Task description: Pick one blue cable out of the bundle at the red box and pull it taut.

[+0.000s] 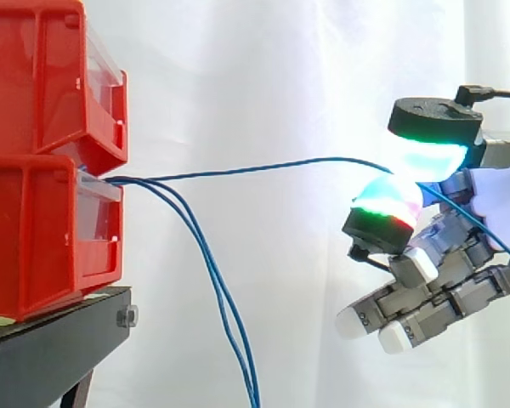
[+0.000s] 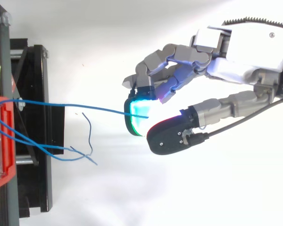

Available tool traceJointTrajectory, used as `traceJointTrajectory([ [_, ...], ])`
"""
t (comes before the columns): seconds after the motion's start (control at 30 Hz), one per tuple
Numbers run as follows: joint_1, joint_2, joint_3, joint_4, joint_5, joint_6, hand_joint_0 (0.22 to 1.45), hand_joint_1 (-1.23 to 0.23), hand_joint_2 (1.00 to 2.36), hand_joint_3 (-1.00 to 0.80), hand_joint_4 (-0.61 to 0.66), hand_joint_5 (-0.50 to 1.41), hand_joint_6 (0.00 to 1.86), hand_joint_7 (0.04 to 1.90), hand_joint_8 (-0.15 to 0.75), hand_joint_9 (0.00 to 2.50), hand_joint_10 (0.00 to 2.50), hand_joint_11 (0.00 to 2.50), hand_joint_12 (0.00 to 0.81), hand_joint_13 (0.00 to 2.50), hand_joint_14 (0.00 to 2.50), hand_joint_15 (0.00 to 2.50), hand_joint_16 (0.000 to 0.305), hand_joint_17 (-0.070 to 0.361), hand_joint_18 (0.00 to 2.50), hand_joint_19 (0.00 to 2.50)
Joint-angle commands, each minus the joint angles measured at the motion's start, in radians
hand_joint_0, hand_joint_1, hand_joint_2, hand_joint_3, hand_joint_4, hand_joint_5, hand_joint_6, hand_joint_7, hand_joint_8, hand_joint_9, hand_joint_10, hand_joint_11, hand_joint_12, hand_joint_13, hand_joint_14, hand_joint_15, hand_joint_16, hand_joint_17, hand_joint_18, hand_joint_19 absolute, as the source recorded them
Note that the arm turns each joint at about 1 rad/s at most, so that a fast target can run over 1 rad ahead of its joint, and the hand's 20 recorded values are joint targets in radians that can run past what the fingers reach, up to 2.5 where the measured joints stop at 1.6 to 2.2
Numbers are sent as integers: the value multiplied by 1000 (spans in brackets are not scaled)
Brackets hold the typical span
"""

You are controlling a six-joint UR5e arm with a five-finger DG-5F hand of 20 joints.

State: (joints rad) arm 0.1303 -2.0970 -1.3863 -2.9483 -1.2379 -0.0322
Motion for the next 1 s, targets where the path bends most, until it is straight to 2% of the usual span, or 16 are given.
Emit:
traceJointTrajectory([
  [0.0,0,0,0,0,0,0,598,-783,1024,-84,-23,-154,867,1181,337,846,18,891,403,380,0,58,56,126,369,101],
  [0.97,0,0,1,0,0,0,599,-785,1023,-92,-23,-154,866,1176,336,821,18,825,402,374,2,53,56,125,367,101],
])
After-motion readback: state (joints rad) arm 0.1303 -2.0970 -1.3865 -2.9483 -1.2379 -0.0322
